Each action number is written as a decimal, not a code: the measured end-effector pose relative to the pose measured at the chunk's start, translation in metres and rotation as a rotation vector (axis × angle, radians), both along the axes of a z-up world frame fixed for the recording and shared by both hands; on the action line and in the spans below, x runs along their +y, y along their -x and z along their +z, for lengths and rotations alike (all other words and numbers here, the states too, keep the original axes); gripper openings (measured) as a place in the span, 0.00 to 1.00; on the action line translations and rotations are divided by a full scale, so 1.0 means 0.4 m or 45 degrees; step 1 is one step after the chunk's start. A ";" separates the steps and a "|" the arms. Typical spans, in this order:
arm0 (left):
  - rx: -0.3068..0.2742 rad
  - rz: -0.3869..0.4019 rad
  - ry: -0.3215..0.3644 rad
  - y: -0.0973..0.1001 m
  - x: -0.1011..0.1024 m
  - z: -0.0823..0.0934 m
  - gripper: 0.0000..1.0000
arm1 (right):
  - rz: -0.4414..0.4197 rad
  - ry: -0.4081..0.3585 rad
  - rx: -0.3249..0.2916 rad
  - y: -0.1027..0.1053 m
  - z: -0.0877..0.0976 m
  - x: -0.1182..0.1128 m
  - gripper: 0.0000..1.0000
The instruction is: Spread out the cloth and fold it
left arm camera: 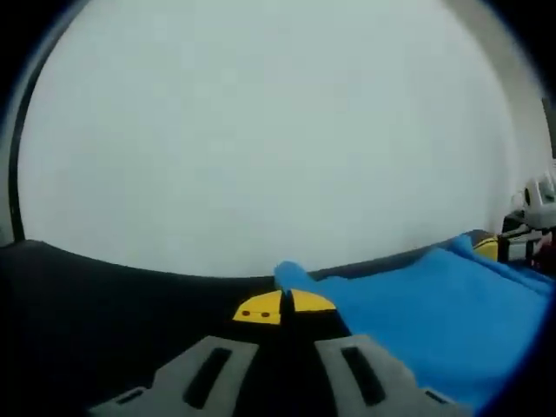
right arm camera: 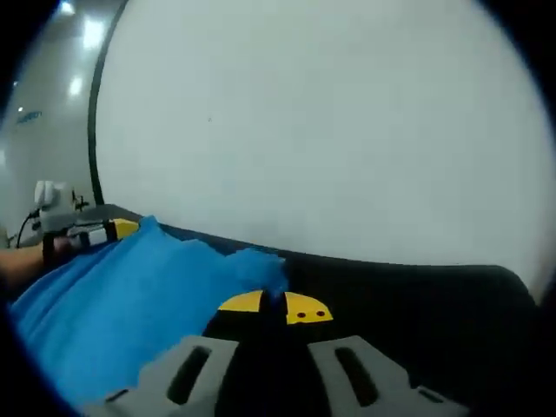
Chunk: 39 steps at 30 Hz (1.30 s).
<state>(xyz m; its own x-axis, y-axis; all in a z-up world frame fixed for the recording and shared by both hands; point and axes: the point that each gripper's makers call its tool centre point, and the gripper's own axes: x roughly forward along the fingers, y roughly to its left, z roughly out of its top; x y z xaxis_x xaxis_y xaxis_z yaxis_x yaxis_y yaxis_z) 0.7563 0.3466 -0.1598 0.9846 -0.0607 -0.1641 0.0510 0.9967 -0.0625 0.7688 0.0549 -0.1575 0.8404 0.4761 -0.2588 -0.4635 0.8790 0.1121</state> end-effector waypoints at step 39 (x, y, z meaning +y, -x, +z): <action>-0.013 0.052 0.135 0.011 0.054 -0.002 0.00 | 0.129 0.209 0.136 0.126 -0.074 -0.180 0.20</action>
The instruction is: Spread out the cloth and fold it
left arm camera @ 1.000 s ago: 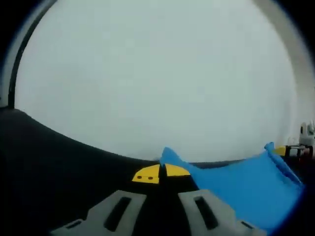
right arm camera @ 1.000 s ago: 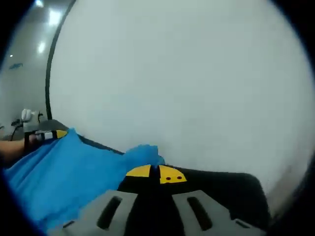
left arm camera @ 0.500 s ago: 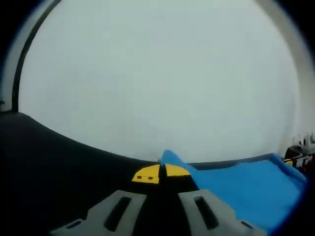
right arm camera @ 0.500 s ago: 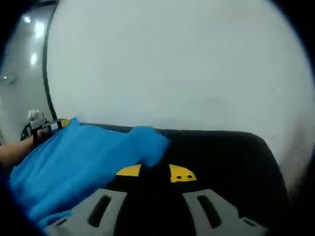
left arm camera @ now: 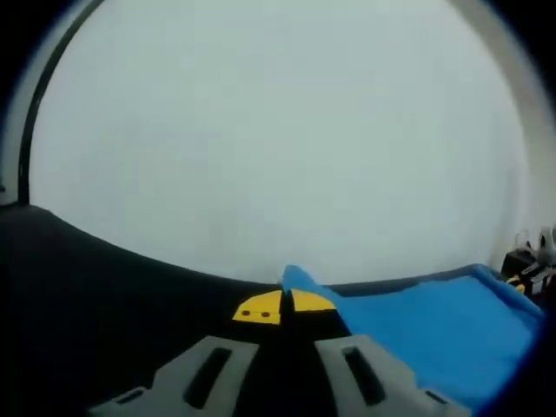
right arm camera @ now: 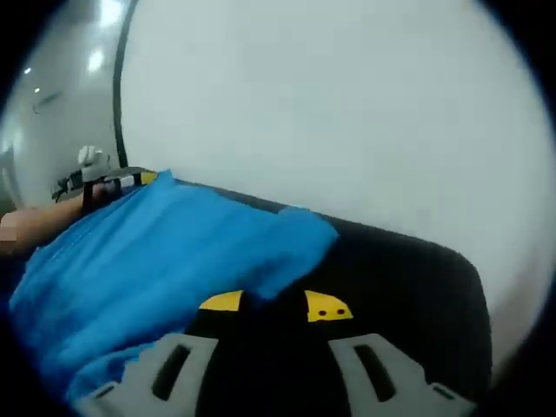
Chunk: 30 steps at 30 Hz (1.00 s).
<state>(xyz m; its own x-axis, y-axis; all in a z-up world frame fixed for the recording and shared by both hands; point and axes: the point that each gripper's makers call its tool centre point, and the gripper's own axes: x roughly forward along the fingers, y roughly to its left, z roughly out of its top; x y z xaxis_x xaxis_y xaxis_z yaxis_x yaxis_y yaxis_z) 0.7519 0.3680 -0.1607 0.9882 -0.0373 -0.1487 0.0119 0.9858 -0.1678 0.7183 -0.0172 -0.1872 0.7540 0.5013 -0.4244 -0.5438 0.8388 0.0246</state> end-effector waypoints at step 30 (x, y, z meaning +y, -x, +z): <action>0.008 0.058 0.091 -0.009 0.034 0.007 0.00 | -0.449 -0.318 -0.249 -0.132 0.183 -0.352 0.13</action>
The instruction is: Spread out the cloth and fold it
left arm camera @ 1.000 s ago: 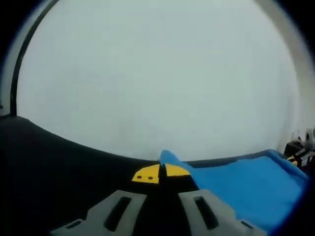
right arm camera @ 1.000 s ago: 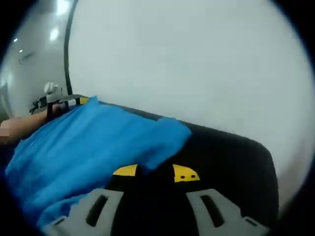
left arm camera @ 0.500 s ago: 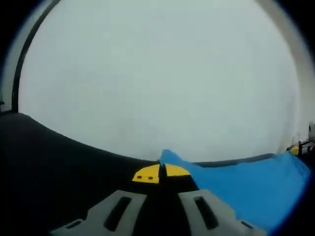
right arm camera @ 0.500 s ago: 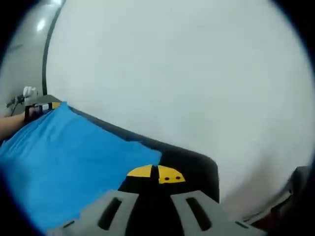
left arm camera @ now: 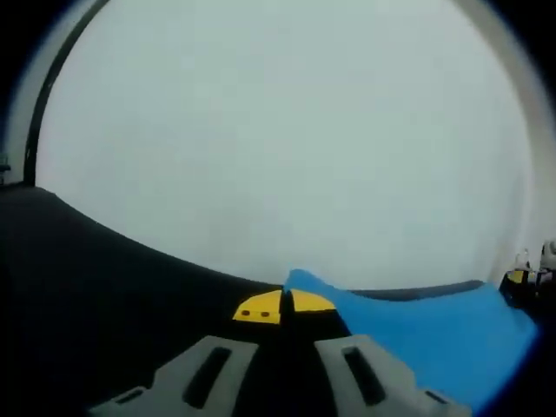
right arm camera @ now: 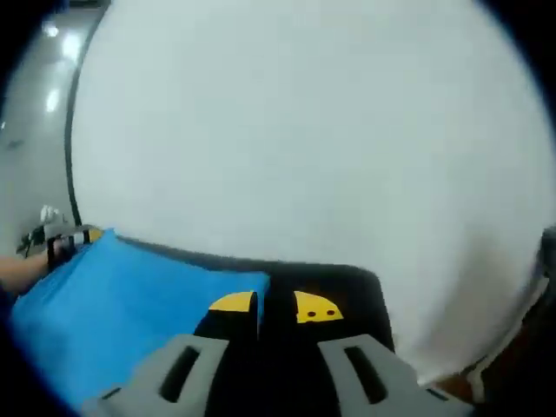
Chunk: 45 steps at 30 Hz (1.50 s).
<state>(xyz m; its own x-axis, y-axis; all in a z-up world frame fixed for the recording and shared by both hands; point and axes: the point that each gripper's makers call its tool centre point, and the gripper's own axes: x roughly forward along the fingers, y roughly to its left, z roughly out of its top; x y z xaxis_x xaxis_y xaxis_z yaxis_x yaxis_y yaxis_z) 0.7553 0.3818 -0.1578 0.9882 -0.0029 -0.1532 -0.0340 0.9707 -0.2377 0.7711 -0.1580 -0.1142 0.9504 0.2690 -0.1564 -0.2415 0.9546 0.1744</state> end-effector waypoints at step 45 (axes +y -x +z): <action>-0.391 -0.271 0.430 0.077 0.013 0.147 0.21 | -0.058 -0.251 -0.074 0.052 0.137 0.105 0.11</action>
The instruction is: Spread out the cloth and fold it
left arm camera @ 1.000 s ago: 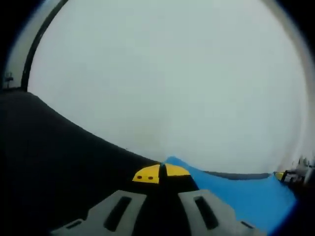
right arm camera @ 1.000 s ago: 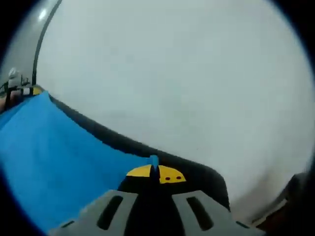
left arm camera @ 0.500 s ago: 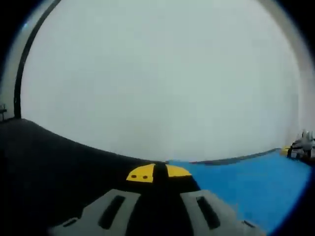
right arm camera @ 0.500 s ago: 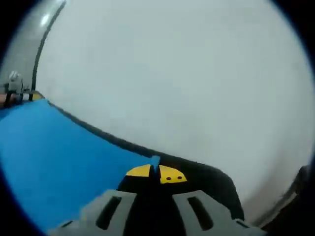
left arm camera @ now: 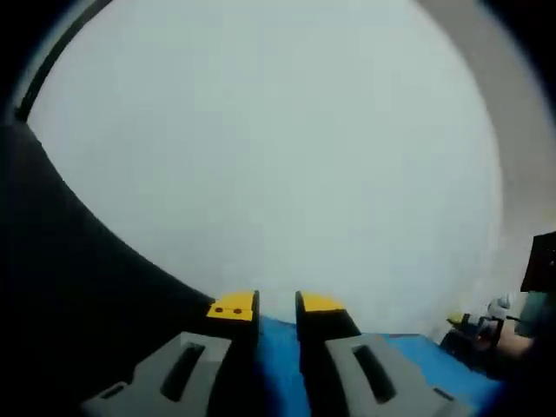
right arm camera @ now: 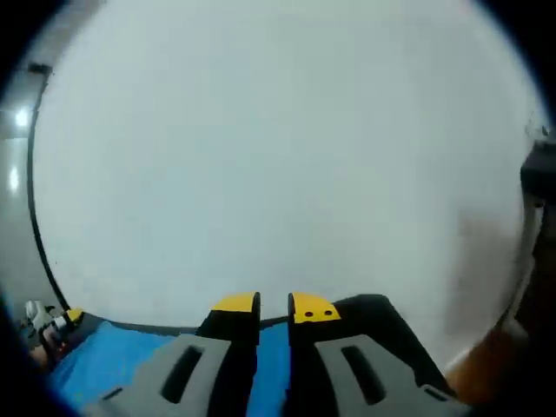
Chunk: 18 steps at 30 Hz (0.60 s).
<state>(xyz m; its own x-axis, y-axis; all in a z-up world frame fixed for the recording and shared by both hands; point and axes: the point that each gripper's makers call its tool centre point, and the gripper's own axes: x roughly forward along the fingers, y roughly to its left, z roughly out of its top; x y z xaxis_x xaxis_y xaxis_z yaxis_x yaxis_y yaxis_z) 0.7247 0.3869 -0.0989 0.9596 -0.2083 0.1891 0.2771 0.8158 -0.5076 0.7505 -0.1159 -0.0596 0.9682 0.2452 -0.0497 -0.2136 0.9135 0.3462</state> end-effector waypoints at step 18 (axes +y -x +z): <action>0.456 -0.290 -0.620 0.472 0.013 -0.133 0.31 | 0.373 0.143 -0.356 0.231 0.175 0.278 0.13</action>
